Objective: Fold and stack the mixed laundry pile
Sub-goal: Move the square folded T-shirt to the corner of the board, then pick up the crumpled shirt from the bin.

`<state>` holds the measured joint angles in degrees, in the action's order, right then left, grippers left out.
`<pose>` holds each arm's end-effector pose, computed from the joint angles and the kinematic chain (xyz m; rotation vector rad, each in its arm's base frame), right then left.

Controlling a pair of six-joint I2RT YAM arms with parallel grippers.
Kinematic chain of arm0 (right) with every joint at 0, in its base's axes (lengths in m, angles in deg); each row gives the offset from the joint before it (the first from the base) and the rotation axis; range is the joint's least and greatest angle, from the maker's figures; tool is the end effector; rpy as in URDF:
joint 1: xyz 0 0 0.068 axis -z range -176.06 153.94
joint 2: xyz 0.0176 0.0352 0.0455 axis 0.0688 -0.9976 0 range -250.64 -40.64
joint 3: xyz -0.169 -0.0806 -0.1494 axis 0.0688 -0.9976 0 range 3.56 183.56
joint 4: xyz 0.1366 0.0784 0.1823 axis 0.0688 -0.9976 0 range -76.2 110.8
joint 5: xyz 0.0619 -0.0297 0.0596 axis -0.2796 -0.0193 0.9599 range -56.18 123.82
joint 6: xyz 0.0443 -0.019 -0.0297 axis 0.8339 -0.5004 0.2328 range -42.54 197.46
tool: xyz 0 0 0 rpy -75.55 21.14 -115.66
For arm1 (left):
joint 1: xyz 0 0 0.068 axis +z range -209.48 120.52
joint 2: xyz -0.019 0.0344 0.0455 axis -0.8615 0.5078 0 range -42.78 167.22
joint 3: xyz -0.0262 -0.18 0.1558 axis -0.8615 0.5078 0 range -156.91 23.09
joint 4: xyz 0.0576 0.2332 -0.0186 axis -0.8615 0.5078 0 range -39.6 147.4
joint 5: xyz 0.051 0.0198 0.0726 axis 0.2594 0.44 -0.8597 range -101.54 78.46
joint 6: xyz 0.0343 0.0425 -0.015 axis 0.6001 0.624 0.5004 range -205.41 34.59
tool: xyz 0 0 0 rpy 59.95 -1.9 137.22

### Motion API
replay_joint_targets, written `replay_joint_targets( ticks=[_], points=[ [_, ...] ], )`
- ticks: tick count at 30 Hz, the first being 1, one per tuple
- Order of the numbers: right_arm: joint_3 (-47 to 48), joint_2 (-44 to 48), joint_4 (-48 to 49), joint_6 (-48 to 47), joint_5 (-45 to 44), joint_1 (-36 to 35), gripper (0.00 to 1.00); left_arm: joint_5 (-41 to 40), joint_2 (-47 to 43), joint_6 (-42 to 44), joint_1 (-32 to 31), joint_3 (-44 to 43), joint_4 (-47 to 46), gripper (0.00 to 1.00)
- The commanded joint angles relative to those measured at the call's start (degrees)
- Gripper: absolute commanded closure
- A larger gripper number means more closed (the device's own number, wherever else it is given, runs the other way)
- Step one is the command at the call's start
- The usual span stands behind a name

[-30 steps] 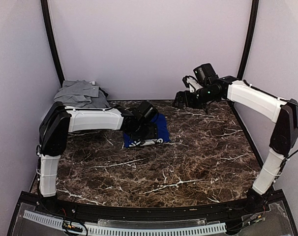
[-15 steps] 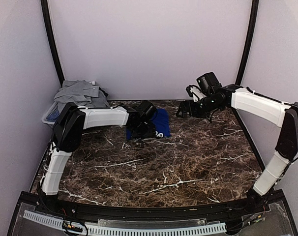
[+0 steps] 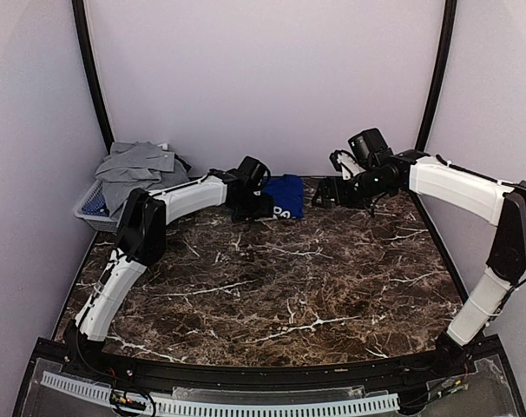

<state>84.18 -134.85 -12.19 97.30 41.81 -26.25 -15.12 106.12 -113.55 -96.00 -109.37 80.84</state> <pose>0.2958 0.1785 0.2660 -0.2893 2.4356 0.5679 0.4232 -0.3104 0.1436 0.1481 2.4319 -0.4504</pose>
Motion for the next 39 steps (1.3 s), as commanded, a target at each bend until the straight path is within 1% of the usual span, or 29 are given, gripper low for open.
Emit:
replay_joint_targets(
  ticks=[1, 3, 6, 10, 11, 15, 20, 23, 24, 26, 27, 28, 29, 30, 31, 32, 33, 34, 35, 36, 37, 38, 39],
  points=[
    [-0.55, 0.9, 1.26, 0.29, 0.51, 0.49, 0.08, 3.12, 4.55, 2.52, 1.62, -3.04, 4.89, 0.27],
    [-0.46, 0.82, 1.34, 0.36, 0.79, 0.49, 0.08, 2.77, 4.36, 3.69, 1.7, -4.43, 4.73, 0.24],
    [-0.3, 1.0, 1.41, 0.38, 1.35, 0.49, 0.08, 2.8, 1.31, 6.35, 1.7, -5.31, 3.73, 0.2],
    [-0.27, 2.62, 1.4, 0.17, 1.44, 0.49, 0.07, 2.19, -5.85, 9.97, 1.65, -5.45, 3.72, 0.13],
    [-0.33, 3.09, 1.4, 0.06, 1.48, 0.53, 0.07, 2.0, -8.37, 11.18, 1.69, -5.44, 3.82, 0.08],
    [-0.63, 4.4, 1.25, -0.47, 1.33, 0.49, 0.06, 1.07, -15.9, 14.17, 1.7, -5.61, 5.2, 0.02],
    [-1.22, 5.81, 0.67, -1.0, 1.64, 0.49, 0.05, -0.79, -23.22, 16.39, 1.71, -5.23, 10.1, 0.01],
    [-2.58, 7.25, 0.76, -1.43, 1.95, 0.49, 0.05, -4.37, -29.69, 17.21, 2.26, -2.56, 12.37, 0.01],
    [-3.13, 7.74, 0.85, -1.58, 2.25, 0.49, 0.05, -4.75, -31.29, 17.05, 2.65, 0.36, 12.89, 0.01],
    [-4.16, 8.5, 0.94, -1.8, 2.63, 0.47, 0.05, -5.94, -39.22, 16.3, 4.11, 6.71, 12.32, 0.01],
    [-4.68, 8.9, 0.94, -1.85, 2.71, 0.49, 0.05, -6.71, -41.42, 15.71, 5.47, 12.19, 11.55, 0.01],
    [-5.1, 9.22, 1.07, -1.98, 2.95, 0.49, 0.05, -7.2, -46.03, 15.38, 6.23, 14.93, 9.99, 0.01],
    [-5.54, 9.63, 1.1, -2.07, 3.13, 0.49, 0.05, -7.8, -48.24, 14.64, 8.04, 20.46, 9.07, 0.01],
    [-5.82, 9.76, 1.13, -2.16, 3.41, 0.49, 0.05, -7.78, -52.63, 14.1, 9.14, 22.94, 7.76, 0.01],
    [-6.09, 9.87, 1.25, -2.23, 3.58, 0.49, 0.05, -7.44, -54.58, 12.72, 11.85, 27.67, 6.91, 0.01],
    [-6.35, 9.96, 1.31, -2.33, 3.76, 0.49, 0.05, -7.43, -58.28, 11.59, 14.75, 29.71, 6.61, 0.01],
    [-6.57, 10.0, 1.38, -2.34, 3.79, 0.53, 0.05, -8.08, -60.04, 11.03, 16.22, 33.76, 6.11, 0.01],
    [-6.85, 10.01, 1.57, -2.38, 3.85, 0.49, 0.05, -8.75, -63.14, 9.98, 19.27, 35.78, 5.86, 0.01],
    [-7.06, 10.01, 1.75, -2.37, 3.93, 0.49, 0.05, -9.22, -64.54, 9.39, 20.86, 39.19, 5.14, 0.01],
    [-7.32, 9.89, 1.94, -2.33, 4.0, 0.49, 0.04, -8.52, -66.7, 7.74, 24.64, 40.78, 4.93, 0.01],
    [-7.49, 9.74, 2.03, -2.34, 4.18, 0.49, 0.04, -8.01, -67.42, 6.87, 26.71, 43.23, 4.82, 0.01],
    [-7.57, 9.65, 2.06, -2.34, 4.44, 0.49, 0.04, -7.28, -68.19, 5.79, 30.37, 44.17, 4.81, 0.01],
    [-7.58, 9.51, 2.16, -2.38, 4.47, 0.49, 0.04, -7.21, -68.29, 5.5, 32.12, 45.53, 4.92, 0.01]
  ],
)
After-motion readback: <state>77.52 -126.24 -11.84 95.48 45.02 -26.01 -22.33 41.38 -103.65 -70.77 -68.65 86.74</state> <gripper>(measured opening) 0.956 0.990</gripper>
